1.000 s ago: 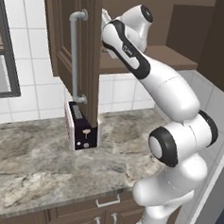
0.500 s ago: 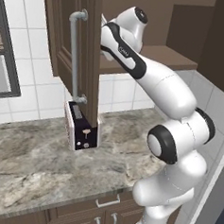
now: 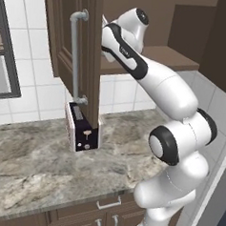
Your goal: There is a bowl on the dining counter. Grab a lemon wedge from the fridge and place it in the bowl. Then get the liquor bottle and glass cup from the cabinet and place them next to the bowl.
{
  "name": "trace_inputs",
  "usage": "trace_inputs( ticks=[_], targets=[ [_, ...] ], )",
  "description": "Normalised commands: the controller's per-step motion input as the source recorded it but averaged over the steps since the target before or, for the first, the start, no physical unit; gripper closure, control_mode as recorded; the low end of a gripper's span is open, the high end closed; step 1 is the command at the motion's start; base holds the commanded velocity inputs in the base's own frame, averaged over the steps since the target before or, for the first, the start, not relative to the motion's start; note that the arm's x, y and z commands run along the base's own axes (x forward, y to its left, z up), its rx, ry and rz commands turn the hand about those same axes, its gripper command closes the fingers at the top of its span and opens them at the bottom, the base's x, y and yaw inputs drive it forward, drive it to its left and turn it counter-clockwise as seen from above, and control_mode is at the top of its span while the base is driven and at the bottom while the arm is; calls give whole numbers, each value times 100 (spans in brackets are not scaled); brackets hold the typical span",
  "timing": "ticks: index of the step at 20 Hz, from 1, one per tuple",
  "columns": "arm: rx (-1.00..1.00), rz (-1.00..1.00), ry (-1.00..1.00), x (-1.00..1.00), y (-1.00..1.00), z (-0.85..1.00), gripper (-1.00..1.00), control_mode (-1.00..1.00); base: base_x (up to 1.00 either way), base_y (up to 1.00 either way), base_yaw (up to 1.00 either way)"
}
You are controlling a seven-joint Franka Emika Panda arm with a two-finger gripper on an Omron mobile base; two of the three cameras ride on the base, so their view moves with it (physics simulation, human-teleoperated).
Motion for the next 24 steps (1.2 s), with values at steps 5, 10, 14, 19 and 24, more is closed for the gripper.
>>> trace_inputs(
  ticks=[5, 10, 14, 19, 24],
  targets=[
    [1, 0, 3, 0, 0, -21, -100, -100, 0, 0, 0],
    [1, 0, 7, 1, 0, -25, -100, -100, 0, 0, 0],
    [0, 0, 12, 2, 4, -36, 100, -100, 0, 0, 0],
    [0, 0, 15, 0, 5, -35, 100, -100, 0, 0, 0],
    [0, 0, -2, -32, 6, -14, 100, -100, 0, 0, 0]
  ],
)
